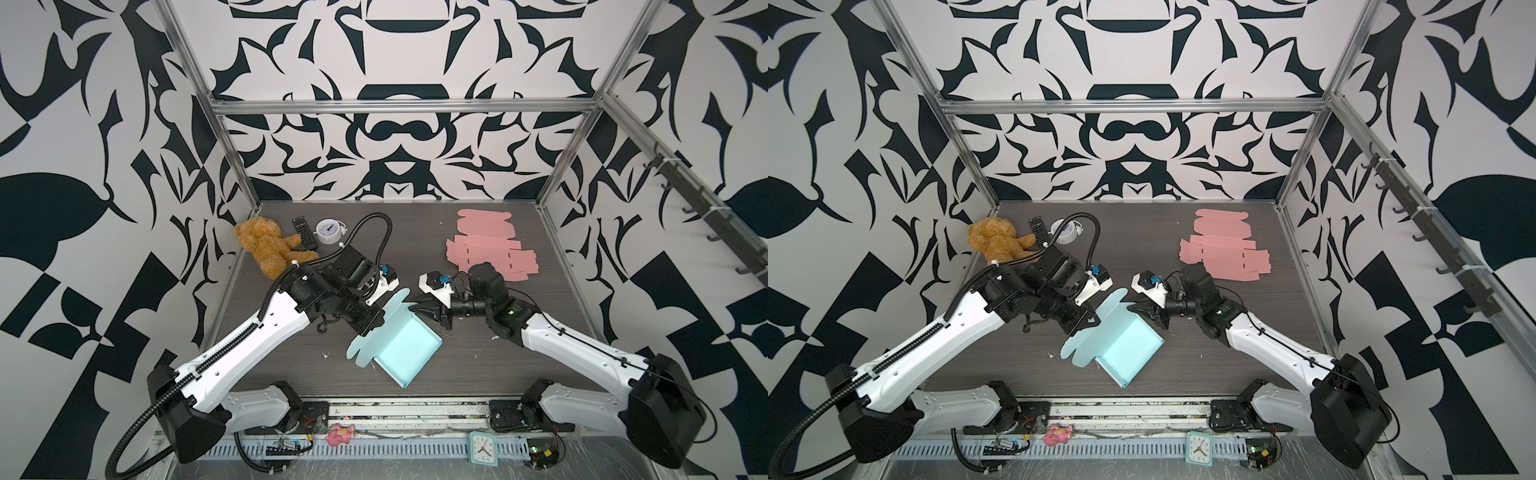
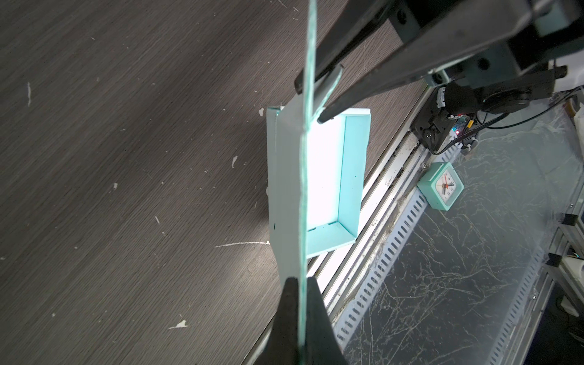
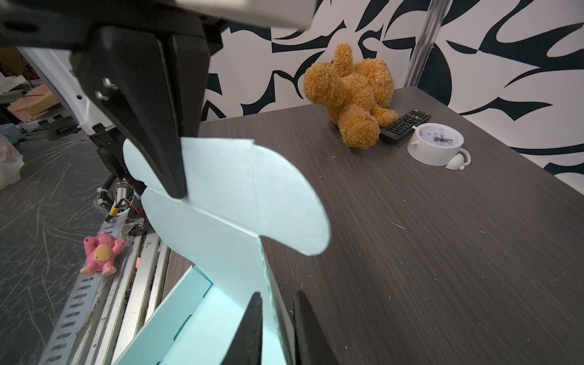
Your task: Fold the paper box
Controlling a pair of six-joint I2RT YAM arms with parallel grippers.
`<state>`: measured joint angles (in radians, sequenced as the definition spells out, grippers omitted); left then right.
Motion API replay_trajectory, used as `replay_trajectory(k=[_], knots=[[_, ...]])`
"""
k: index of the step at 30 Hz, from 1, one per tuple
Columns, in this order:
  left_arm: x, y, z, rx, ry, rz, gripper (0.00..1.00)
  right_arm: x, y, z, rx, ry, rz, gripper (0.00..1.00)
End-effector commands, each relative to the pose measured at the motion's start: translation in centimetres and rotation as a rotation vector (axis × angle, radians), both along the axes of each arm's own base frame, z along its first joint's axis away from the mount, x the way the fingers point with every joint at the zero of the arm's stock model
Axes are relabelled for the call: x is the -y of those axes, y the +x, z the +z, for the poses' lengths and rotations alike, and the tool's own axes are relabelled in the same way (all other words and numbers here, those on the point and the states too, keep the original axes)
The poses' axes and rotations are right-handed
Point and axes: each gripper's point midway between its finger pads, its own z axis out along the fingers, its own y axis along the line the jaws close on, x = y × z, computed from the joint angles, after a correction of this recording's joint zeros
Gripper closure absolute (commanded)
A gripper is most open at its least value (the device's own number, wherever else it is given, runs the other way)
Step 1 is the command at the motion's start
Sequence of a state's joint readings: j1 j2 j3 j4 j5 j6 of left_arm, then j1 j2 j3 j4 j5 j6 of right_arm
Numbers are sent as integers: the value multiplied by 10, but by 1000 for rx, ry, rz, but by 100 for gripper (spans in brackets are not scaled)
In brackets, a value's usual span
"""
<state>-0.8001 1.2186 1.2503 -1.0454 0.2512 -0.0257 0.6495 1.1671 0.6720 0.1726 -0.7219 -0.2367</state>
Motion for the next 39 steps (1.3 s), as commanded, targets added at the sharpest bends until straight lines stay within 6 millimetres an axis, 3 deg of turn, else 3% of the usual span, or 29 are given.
replay_trajectory(k=[1,12,18,21,24,28,32,39], knots=[[-3,-3,7,4,6,-8,96,-3,4,18,47,24,-6,84],[-6,-3,9,24,4,-6,93,0,7,17,77,18,-41,96],[-10,-1,4,37,20,15,72,5,9,12,93,13,-73,96],[-13,5,0,62,29,51,55,5,10,9,88,7,-80,97],[-17,15,-5,100,36,114,30,6,12,8,85,3,-96,97],[-17,18,-11,113,-4,165,11,10,14,7,88,2,-130,98],[-18,22,-10,158,-72,219,0,15,18,4,90,-4,-176,99],[-30,28,-12,231,-144,317,1,21,21,-9,52,-8,-225,100]])
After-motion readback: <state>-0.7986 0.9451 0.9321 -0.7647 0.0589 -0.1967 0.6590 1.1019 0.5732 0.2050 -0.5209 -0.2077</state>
